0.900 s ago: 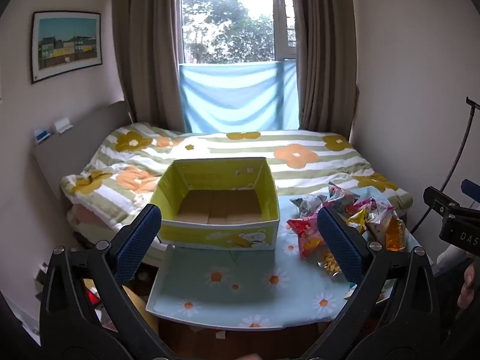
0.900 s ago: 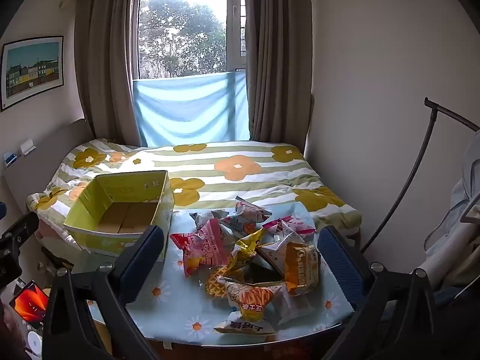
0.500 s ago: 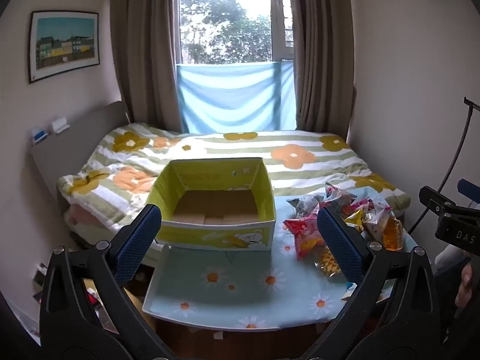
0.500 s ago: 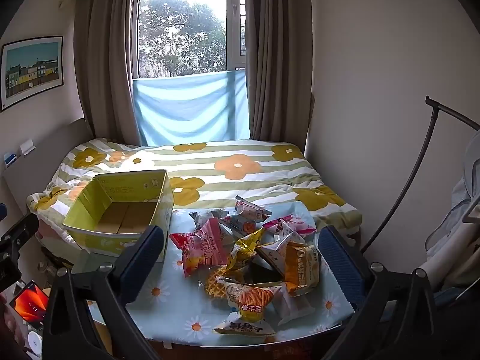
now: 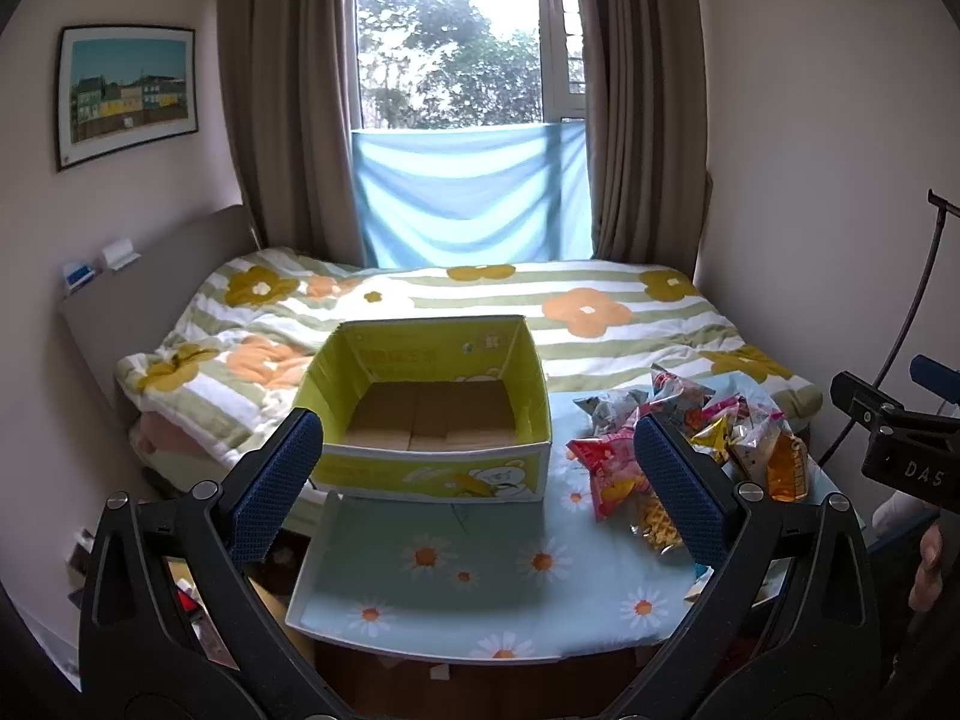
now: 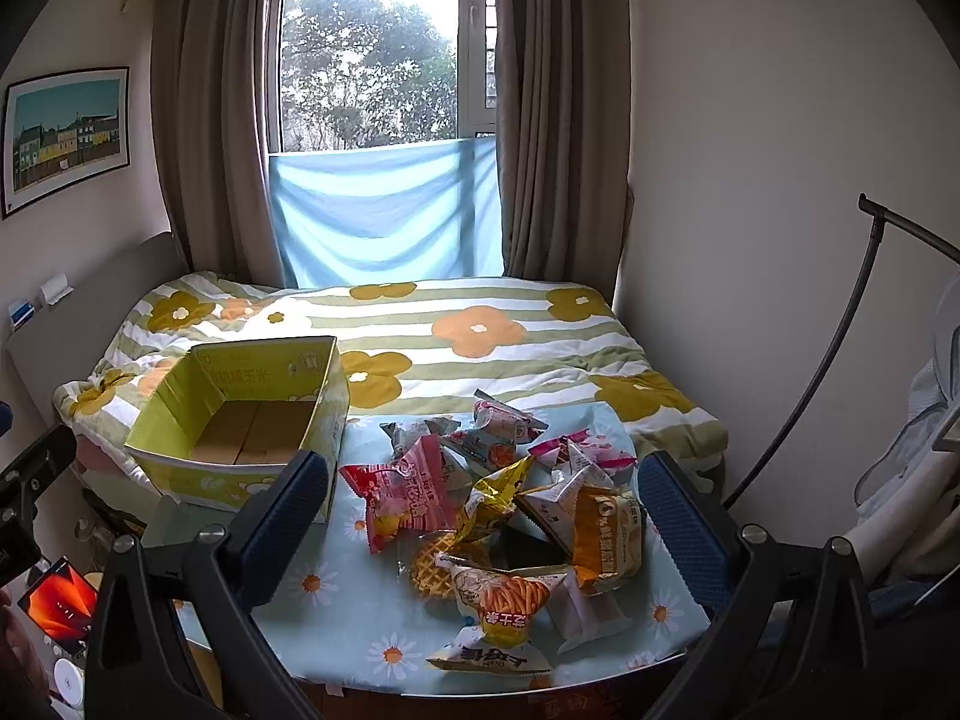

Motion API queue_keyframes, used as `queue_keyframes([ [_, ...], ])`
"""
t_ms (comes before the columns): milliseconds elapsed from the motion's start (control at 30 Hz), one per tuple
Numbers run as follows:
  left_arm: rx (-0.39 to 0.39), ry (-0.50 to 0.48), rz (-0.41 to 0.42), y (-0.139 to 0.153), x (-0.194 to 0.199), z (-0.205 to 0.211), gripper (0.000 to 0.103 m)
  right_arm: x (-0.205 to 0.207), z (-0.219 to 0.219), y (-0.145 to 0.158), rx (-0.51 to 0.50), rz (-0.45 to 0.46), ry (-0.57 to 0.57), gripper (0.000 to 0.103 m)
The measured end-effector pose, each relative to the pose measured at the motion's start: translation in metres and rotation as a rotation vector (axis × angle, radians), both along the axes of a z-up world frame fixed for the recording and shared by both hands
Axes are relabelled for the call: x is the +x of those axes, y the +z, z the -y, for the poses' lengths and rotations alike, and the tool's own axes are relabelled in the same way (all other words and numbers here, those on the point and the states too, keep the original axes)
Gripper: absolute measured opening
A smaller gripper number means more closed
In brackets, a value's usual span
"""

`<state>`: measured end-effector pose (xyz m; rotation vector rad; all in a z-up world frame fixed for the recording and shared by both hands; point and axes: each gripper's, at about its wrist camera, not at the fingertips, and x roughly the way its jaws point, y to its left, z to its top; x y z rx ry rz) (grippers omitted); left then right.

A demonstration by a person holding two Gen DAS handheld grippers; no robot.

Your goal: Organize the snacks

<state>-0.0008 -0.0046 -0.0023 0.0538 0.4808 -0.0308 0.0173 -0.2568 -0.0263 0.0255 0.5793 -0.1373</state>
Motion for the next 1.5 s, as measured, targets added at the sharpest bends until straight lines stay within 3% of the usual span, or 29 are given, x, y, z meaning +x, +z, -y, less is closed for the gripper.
queue_keyframes([
  [1500, -0.016, -0.002, -0.032, -0.007, 0.012, -0.004, 0.103, 0.003, -0.004, -0.013, -0.003, -0.021, 0.004, 0.103],
])
